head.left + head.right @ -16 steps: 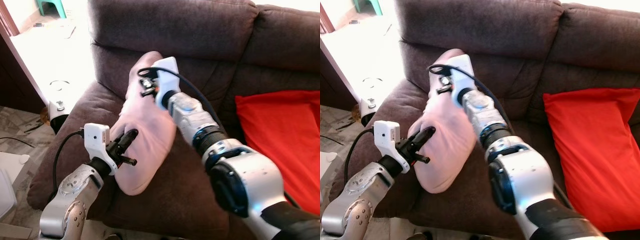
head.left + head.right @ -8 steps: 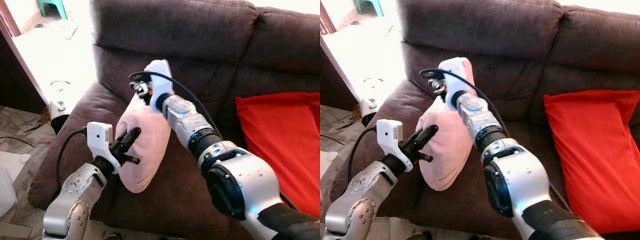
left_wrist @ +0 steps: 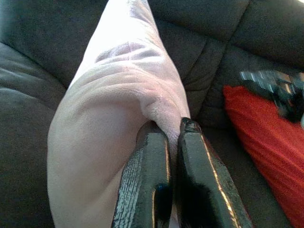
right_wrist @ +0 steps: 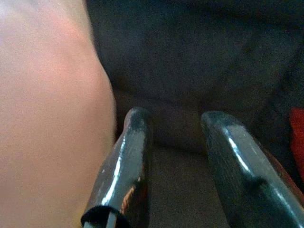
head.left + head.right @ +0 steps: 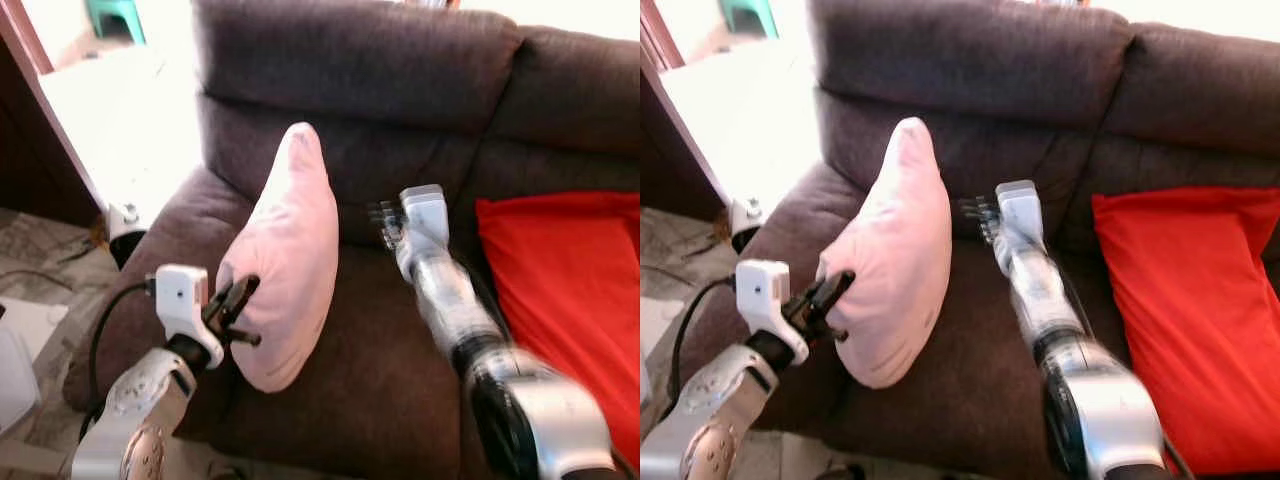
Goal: Move the pillow to the sofa from floor
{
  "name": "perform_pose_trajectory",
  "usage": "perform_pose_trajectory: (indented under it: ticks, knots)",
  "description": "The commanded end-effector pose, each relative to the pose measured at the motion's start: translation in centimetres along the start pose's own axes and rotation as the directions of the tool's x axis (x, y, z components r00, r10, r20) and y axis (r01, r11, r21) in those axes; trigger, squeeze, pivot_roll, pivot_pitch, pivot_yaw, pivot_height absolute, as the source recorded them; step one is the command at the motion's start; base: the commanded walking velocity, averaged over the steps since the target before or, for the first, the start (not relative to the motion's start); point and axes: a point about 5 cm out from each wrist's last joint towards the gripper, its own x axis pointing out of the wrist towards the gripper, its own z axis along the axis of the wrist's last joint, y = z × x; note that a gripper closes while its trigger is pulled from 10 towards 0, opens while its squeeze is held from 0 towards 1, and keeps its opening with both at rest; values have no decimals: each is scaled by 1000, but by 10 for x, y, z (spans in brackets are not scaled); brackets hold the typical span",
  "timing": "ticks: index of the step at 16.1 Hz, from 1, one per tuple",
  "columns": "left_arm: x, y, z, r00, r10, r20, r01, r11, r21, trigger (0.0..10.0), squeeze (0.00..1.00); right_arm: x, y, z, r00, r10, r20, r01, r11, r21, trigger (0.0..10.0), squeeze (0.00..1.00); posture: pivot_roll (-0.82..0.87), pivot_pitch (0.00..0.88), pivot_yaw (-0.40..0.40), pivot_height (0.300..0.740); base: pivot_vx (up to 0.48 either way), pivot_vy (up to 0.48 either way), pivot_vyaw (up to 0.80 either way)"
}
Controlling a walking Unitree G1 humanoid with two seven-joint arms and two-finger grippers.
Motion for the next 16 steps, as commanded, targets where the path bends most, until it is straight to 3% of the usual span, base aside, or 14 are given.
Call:
perform_pose_trajectory:
  ticks: [1,2,3,5,7,9,11,13,15,16]
  knots:
    - [-3,8,-7,999,47,-21,-47,999,12,10000,0,-7,-12,-16,999,-35,-16,35,999,-23,10000,0,213,138,-109,740,0,0,0]
    - [-3,13,-11,996,80,-37,-79,996,36,10000,0,-16,-18,-36,996,-51,-68,47,997,-54,10000,0,209,136,-106,740,0,0,0]
    - [-3,24,-17,982,176,-62,-172,983,69,10000,0,-28,-24,-60,988,-72,-135,63,996,-69,10000,0,199,132,-99,740,0,0,0]
    - [-7,38,-22,963,260,-76,-257,965,49,10000,0,-47,-28,-92,973,-89,-213,70,993,-95,10000,0,177,119,-90,740,0,0,0]
    - [-11,56,-30,926,361,-112,-352,931,94,10000,0,-68,-28,-121,955,-93,-281,74,994,-78,10000,0,180,112,-84,740,0,0,0]
    - [-16,76,-36,861,497,-112,-484,866,122,10000,0,-77,-24,-133,944,-98,-316,78,994,-75,10000,0,174,94,-72,740,0,0,0]
    - [-21,88,-35,816,571,-88,-554,816,162,10000,0,-78,-20,-133,948,-98,-303,83,995,-62,10000,0,173,87,-70,740,0,0,0]
    - [-22,93,-33,793,607,-52,-591,787,174,10000,0,-77,-19,-131,951,-97,-294,85,995,-53,10000,0,175,81,-69,740,0,0,0]
    - [-19,95,-34,801,597,-47,-582,794,177,10000,0,-75,-17,-128,956,-91,-278,84,996,-38,10000,0,173,72,-65,740,0,0,0]
    - [-18,95,-38,802,594,-55,-577,796,185,10000,439,-76,-15,-131,953,-88,-289,80,996,-41,10000,0,172,68,-64,740,0,0,0]
